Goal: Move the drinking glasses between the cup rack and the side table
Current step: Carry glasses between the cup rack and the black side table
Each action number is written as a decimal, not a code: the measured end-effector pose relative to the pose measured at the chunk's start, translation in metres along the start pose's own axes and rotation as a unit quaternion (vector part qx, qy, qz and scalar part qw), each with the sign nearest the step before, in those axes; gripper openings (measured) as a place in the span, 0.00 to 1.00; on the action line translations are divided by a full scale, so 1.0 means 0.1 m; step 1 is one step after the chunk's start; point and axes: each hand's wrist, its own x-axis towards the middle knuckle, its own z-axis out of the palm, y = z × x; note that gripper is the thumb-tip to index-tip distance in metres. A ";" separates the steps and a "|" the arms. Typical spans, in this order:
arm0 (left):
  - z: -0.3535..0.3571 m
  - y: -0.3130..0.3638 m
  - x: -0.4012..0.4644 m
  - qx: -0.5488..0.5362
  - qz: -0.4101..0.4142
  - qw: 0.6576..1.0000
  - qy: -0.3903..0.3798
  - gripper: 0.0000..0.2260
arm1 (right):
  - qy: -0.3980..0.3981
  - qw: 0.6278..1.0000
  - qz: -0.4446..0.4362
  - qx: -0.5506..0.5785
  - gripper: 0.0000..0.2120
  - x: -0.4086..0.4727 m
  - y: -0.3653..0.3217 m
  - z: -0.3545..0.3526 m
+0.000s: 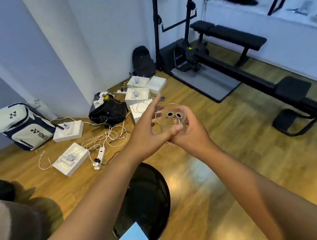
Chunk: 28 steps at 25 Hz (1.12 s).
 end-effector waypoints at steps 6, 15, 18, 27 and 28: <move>0.23 1.39 0.04 -0.022 0.022 0.999 0.012 0.23 | 0.079 0.995 -0.045 -0.039 0.34 -0.54 -0.88 -1.29; 1.36 3.20 -0.13 -0.019 0.161 0.985 -0.052 0.20 | 0.165 0.984 -0.053 -0.031 0.38 -1.75 -1.70 -3.27; 1.85 3.59 -0.30 -0.039 0.179 0.980 -0.078 0.18 | 0.199 0.978 -0.047 -0.040 0.33 -2.27 -1.82 -3.80; 3.16 4.49 -0.27 -0.011 0.265 0.952 -0.154 0.20 | 0.332 0.941 -0.021 -0.066 0.33 -3.15 -1.86 -5.12; 3.26 4.56 -0.21 -0.005 0.270 0.950 -0.155 0.20 | 0.340 0.937 -0.015 -0.079 0.33 -3.17 -1.84 -5.24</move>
